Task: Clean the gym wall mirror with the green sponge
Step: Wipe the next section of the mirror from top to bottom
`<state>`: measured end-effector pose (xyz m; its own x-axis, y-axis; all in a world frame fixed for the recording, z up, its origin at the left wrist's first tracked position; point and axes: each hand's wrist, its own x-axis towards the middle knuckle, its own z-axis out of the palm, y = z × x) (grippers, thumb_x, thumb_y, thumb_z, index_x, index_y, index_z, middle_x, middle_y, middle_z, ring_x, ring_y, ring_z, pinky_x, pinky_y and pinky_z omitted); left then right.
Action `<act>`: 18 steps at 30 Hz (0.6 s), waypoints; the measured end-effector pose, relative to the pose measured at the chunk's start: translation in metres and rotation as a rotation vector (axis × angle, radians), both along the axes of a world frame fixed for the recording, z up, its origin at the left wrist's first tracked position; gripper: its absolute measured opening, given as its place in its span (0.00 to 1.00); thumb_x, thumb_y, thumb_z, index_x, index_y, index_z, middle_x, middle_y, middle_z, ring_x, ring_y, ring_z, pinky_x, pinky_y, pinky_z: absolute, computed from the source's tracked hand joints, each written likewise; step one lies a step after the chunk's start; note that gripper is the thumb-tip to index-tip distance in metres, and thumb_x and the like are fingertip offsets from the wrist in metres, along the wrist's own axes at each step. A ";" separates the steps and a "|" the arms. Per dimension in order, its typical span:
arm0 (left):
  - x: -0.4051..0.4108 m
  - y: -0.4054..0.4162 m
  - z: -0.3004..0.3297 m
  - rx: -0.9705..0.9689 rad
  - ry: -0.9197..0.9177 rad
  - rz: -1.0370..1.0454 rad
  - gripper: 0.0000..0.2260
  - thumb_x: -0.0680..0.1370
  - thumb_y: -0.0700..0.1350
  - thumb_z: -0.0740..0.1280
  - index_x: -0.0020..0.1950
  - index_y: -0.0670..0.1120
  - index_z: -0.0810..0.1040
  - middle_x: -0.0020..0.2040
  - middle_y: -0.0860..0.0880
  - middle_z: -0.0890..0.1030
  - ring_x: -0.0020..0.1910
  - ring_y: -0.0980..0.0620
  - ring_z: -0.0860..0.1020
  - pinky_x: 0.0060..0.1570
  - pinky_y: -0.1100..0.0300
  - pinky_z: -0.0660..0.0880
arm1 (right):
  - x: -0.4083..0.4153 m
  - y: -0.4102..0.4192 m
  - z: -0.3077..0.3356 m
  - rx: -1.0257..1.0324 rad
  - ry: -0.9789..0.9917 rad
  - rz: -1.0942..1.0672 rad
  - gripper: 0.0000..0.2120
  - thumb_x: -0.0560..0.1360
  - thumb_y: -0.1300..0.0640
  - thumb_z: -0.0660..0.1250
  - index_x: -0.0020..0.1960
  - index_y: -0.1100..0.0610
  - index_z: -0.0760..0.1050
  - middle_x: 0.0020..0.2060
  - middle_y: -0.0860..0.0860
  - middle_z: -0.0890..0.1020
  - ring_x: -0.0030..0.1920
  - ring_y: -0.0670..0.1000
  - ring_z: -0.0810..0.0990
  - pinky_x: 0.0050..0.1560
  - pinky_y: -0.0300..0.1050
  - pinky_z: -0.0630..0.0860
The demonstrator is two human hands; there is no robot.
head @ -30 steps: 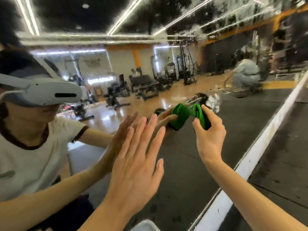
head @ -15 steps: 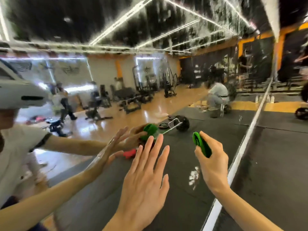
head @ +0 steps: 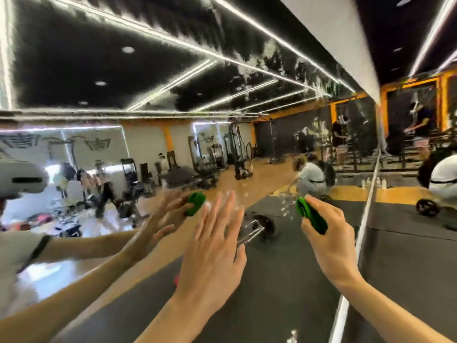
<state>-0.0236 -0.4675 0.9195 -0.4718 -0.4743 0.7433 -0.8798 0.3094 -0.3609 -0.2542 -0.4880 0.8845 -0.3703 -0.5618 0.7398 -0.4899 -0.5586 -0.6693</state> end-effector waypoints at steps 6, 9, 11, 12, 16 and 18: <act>-0.018 -0.027 0.055 -0.094 -0.002 0.052 0.28 0.79 0.51 0.57 0.79 0.45 0.65 0.82 0.44 0.59 0.81 0.46 0.54 0.77 0.52 0.45 | -0.024 -0.029 0.059 -0.105 0.020 0.035 0.25 0.74 0.69 0.72 0.69 0.56 0.76 0.61 0.44 0.77 0.64 0.43 0.71 0.67 0.44 0.70; -0.034 -0.053 0.080 -0.152 0.010 0.099 0.26 0.80 0.51 0.58 0.78 0.45 0.67 0.81 0.44 0.61 0.80 0.47 0.54 0.76 0.51 0.48 | -0.043 -0.063 0.087 -0.149 0.058 0.083 0.26 0.74 0.69 0.73 0.70 0.56 0.75 0.60 0.42 0.77 0.64 0.45 0.72 0.66 0.42 0.70; -0.048 -0.076 0.093 -0.167 0.018 0.141 0.25 0.83 0.53 0.53 0.78 0.45 0.66 0.81 0.44 0.61 0.80 0.47 0.54 0.75 0.50 0.51 | -0.058 -0.089 0.107 -0.167 0.072 0.129 0.27 0.74 0.69 0.73 0.70 0.55 0.75 0.60 0.38 0.76 0.65 0.44 0.71 0.65 0.33 0.68; -0.056 -0.088 0.098 -0.169 0.018 0.170 0.25 0.83 0.54 0.51 0.78 0.45 0.65 0.81 0.44 0.60 0.80 0.48 0.54 0.74 0.50 0.52 | -0.065 -0.103 0.116 -0.176 0.070 0.152 0.27 0.74 0.69 0.73 0.70 0.54 0.75 0.59 0.35 0.75 0.65 0.43 0.71 0.63 0.28 0.67; -0.085 -0.128 0.123 -0.203 -0.006 0.268 0.29 0.78 0.55 0.56 0.78 0.46 0.67 0.81 0.45 0.62 0.80 0.47 0.56 0.75 0.52 0.49 | -0.090 -0.156 0.148 -0.214 0.071 0.249 0.28 0.73 0.69 0.73 0.67 0.47 0.72 0.59 0.31 0.72 0.64 0.36 0.69 0.62 0.28 0.67; -0.101 -0.144 0.137 -0.232 -0.018 0.286 0.30 0.78 0.55 0.56 0.78 0.45 0.68 0.80 0.44 0.63 0.80 0.48 0.55 0.75 0.53 0.49 | -0.105 -0.184 0.160 -0.231 0.080 0.281 0.28 0.74 0.69 0.73 0.66 0.46 0.71 0.59 0.31 0.72 0.63 0.36 0.68 0.64 0.35 0.68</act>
<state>-0.1248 -0.6110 1.0563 -0.3581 -0.4088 0.8394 -0.9118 -0.0402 -0.4086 -0.3588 -0.6722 1.0441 -0.1609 -0.4479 0.8795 -0.3417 -0.8107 -0.4754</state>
